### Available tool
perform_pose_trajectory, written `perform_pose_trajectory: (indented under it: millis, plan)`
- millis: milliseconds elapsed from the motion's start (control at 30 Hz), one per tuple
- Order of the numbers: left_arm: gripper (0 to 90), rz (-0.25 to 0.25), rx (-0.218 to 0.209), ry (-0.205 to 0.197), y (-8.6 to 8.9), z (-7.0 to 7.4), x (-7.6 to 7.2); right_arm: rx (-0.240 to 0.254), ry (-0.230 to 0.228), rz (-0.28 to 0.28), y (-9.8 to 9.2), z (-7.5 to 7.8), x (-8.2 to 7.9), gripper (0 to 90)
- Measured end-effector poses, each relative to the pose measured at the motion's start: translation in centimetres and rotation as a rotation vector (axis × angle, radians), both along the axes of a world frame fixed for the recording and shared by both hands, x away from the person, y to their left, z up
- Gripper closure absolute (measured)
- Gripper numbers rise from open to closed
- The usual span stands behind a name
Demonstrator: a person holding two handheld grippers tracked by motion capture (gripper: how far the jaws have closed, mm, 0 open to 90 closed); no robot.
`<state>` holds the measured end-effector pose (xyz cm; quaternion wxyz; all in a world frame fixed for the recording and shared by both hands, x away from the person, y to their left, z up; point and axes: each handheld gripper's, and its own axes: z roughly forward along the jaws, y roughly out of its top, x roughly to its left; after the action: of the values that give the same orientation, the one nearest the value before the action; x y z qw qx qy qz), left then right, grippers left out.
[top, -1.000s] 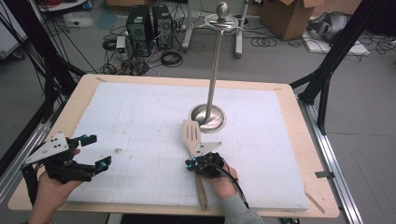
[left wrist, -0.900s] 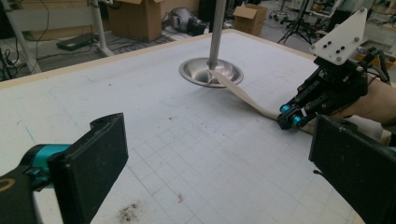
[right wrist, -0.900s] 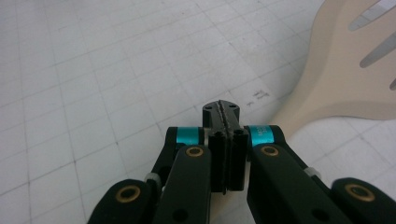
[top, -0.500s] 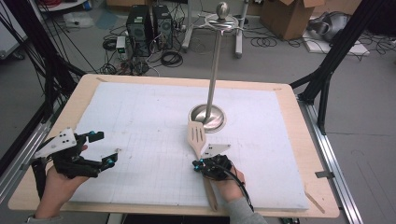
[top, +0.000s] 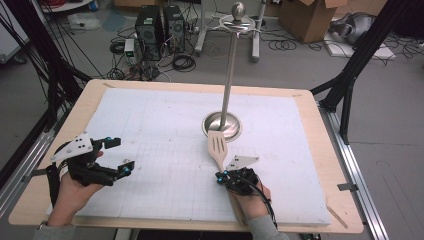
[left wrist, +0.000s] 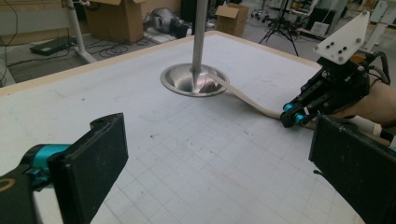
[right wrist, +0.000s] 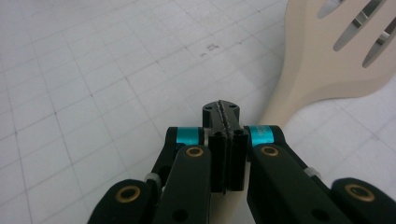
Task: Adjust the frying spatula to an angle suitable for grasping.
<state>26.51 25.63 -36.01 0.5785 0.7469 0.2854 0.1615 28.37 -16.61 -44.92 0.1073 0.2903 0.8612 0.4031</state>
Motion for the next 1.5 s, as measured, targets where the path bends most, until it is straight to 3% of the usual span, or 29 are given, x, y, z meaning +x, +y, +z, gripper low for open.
perform_pose_trajectory:
  millis: [667, 867, 1033, 1233, 1500]
  plan:
    - [5.1, -0.040, 0.003, 0.000, -1.5, 0.0, 1.2, -0.003, 0.028, -0.076, -3.3, 0.2, -0.5, 90.0]
    - [5.0, -0.047, 0.010, 0.005, -1.9, -0.2, 1.5, -0.052, 0.016, -0.047, -3.2, 0.6, -0.7, 90.0]
    - [5.1, -0.049, 0.004, 0.002, -2.0, 0.0, 1.5, -0.004, 0.003, -0.018, -3.4, 2.1, -2.1, 90.0]
    - [5.0, -0.057, -0.007, 0.000, -2.2, 0.1, 1.9, -0.015, 0.020, -0.014, -3.5, 2.0, -3.2, 90.0]
    - [5.0, -0.074, -0.022, -0.008, -2.6, 0.4, 2.5, 0.010, 0.053, -0.030, -4.2, 1.4, -4.6, 90.0]
